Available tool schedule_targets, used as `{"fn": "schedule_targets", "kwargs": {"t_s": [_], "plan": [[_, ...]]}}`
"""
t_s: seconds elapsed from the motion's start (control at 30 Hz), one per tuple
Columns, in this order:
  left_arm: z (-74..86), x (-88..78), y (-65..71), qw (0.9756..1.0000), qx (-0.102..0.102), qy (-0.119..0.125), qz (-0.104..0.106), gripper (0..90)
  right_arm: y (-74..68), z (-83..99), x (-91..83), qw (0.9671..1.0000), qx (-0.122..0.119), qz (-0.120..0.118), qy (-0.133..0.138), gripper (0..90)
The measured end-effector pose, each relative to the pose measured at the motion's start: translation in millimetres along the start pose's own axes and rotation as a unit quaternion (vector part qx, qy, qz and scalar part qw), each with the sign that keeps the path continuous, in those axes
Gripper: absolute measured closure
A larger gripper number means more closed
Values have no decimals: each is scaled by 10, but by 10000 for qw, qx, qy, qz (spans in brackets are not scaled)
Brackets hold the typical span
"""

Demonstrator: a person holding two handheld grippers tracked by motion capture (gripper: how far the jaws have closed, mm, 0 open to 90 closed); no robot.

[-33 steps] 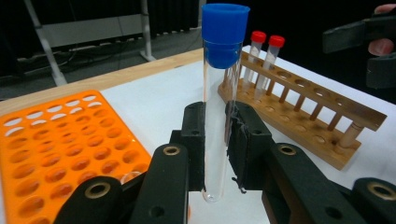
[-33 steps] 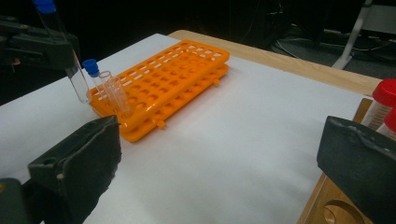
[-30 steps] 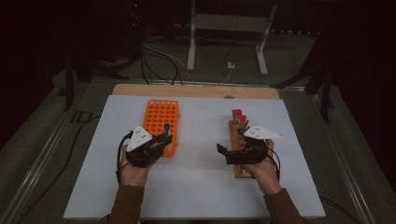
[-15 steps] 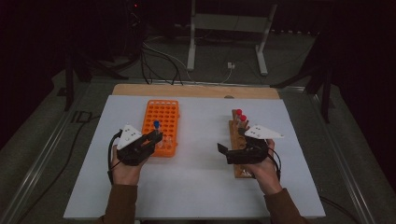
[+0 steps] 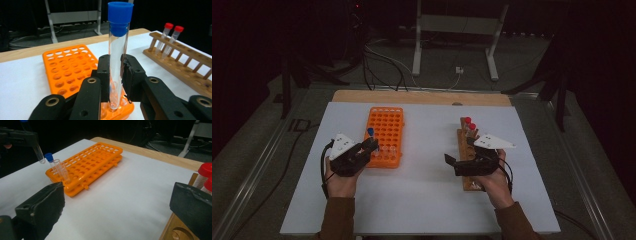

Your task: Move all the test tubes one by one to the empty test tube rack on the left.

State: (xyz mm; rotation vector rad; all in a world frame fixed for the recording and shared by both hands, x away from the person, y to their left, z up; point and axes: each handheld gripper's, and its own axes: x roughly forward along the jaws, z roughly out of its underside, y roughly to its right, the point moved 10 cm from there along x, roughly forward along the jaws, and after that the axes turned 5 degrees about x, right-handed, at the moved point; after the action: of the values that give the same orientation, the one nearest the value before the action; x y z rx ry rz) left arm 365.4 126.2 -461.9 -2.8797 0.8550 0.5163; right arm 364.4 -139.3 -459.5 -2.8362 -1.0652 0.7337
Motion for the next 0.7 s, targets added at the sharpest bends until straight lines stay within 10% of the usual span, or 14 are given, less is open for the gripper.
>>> {"fn": "schedule_targets", "kwargs": {"t_s": [0.7], "plan": [[277, 134, -205, 9989, -31, -177, -432, 775, -16, -2, -2, 10000, -20, -53, 8, 4]]}}
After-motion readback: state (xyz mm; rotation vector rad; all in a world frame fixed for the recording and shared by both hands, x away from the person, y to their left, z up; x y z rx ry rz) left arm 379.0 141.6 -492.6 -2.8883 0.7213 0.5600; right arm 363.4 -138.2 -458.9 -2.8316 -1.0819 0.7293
